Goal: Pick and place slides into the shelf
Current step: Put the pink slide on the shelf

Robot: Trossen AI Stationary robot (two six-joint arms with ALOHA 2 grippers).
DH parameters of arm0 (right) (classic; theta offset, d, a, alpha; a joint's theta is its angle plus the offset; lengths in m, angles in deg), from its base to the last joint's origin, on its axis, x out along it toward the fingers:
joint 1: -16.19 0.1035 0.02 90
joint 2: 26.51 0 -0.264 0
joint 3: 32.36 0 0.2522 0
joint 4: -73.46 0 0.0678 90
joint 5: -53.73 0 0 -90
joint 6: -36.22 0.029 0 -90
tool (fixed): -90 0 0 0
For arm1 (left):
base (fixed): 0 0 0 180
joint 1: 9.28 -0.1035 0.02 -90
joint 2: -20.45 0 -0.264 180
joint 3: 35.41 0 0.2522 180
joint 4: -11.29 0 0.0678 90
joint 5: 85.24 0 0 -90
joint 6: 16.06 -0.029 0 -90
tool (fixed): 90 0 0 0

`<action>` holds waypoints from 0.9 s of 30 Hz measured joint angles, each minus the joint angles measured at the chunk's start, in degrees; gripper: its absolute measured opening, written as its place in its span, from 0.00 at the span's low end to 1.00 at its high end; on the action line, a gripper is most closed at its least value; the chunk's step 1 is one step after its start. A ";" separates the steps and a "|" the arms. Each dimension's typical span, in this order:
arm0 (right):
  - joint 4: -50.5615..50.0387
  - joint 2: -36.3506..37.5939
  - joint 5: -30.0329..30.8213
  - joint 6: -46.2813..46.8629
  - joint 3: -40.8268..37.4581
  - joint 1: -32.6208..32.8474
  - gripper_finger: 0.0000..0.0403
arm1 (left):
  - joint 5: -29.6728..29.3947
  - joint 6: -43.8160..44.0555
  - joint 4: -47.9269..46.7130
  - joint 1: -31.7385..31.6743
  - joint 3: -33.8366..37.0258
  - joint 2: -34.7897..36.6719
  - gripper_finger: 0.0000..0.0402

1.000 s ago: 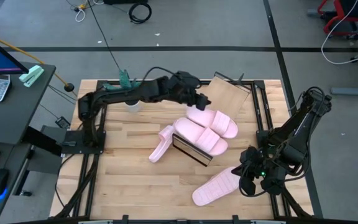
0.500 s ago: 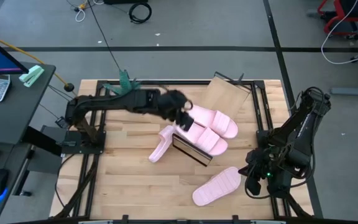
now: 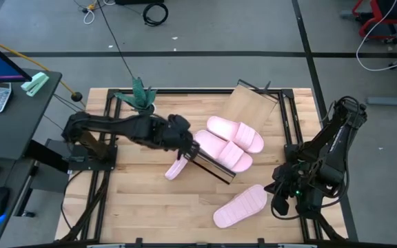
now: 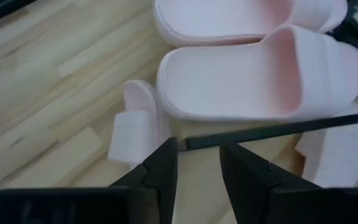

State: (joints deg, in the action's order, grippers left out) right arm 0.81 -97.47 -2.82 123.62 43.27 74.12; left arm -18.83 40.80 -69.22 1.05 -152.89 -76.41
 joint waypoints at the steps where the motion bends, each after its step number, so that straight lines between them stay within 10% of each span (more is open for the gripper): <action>1: -0.23 0.00 -0.01 -0.01 0.00 0.00 0.05 | -0.82 1.25 -0.47 0.70 -0.01 0.12 0.31; 27: -1.91 -0.02 -0.88 -0.60 0.00 -0.04 0.05 | -10.25 34.74 1.93 21.94 18.89 0.06 0.29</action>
State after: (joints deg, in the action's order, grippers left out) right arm -1.10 -97.49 -3.70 123.03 43.27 74.08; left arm -29.08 75.54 -67.30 22.99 -134.00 -76.35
